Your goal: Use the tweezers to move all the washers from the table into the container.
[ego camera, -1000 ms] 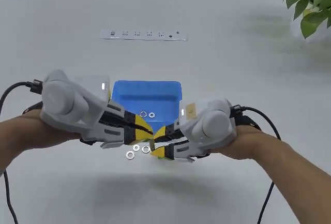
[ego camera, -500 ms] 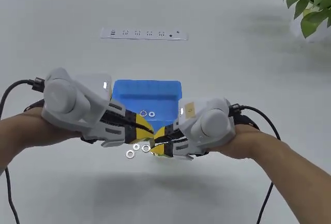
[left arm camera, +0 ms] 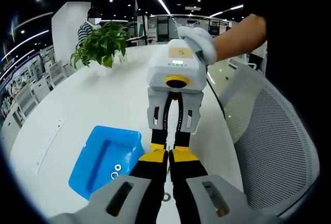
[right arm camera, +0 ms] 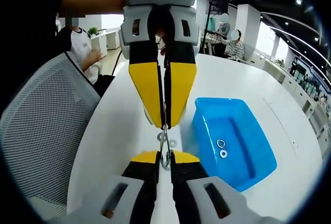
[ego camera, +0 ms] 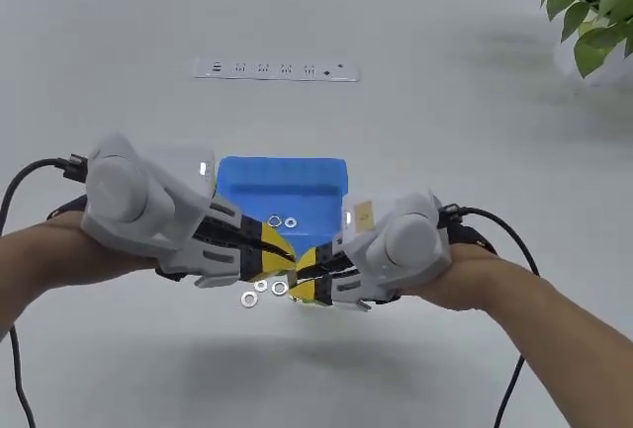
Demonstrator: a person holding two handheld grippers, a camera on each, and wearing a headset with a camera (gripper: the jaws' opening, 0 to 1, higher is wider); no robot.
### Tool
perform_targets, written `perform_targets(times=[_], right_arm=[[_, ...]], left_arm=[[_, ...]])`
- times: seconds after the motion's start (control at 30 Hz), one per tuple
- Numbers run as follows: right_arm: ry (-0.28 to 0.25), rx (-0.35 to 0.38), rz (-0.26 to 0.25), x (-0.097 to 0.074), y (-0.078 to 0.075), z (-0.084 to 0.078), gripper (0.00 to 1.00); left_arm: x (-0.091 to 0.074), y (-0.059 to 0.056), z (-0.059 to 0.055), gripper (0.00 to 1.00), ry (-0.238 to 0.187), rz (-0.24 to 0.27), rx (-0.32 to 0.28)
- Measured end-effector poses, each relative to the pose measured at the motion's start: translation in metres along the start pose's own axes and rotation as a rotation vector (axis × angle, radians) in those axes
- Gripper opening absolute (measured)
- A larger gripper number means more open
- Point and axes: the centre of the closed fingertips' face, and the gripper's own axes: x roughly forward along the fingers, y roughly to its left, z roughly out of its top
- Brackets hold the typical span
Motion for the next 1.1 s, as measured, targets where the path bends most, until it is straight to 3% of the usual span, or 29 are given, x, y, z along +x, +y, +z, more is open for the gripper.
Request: perform_targets(times=[0.2, 0.53, 1.1], right_arm=[[-0.010, 0.005, -0.003, -0.002, -0.002, 0.003, 0.09], [-0.035, 0.005, -0.015, -0.007, -0.005, 0.013, 0.09], [-0.074, -0.027, -0.045, -0.019, -0.018, 0.037, 0.09]], left_arm=[[-0.003, 0.002, 0.001, 0.08, -0.010, 0.006, -0.022], [-0.011, 0.004, 0.000, 0.30, -0.053, 0.038, -0.089], [-0.034, 0.005, -0.008, 0.72, -0.139, 0.134, -0.195]])
